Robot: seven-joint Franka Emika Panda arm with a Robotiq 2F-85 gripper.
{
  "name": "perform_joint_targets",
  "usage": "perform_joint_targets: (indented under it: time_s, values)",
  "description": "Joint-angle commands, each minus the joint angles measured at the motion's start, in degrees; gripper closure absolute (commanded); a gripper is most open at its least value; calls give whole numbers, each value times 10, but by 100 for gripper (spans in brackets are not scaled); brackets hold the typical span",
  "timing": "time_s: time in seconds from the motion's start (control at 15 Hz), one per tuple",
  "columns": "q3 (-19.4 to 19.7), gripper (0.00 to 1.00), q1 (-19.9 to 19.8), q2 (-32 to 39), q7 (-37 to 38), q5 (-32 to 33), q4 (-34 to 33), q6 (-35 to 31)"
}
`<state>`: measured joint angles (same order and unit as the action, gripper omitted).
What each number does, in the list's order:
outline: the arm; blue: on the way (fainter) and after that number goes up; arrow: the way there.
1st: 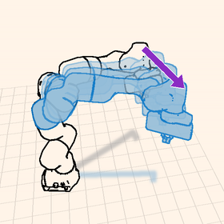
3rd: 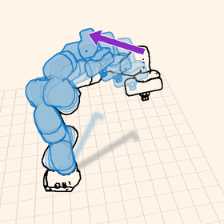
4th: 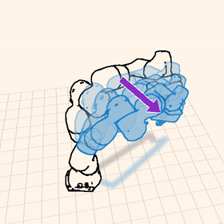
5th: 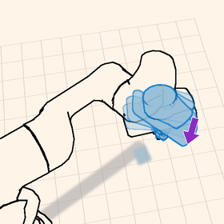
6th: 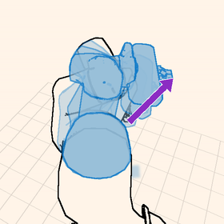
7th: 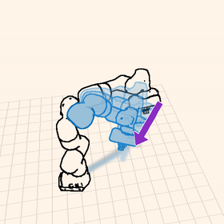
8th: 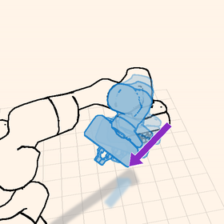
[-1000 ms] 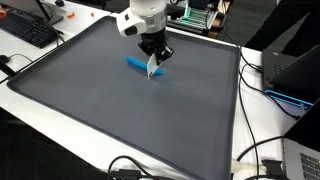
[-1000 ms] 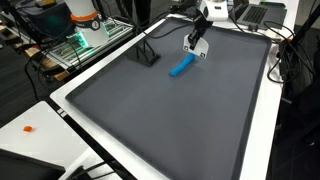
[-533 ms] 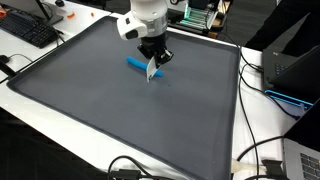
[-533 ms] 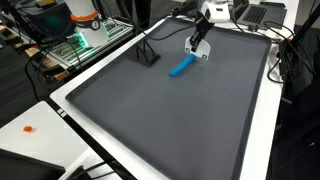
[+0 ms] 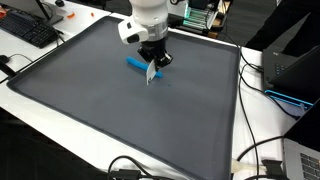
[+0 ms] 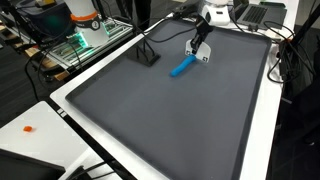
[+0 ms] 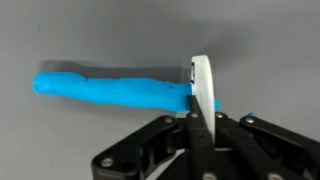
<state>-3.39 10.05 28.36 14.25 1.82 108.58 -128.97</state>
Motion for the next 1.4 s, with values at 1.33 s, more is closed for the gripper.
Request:
perform_joint_targets:
  time_s: [1.33]
  values:
    - [-20,99,-31,-20,-64,-88,58,7]
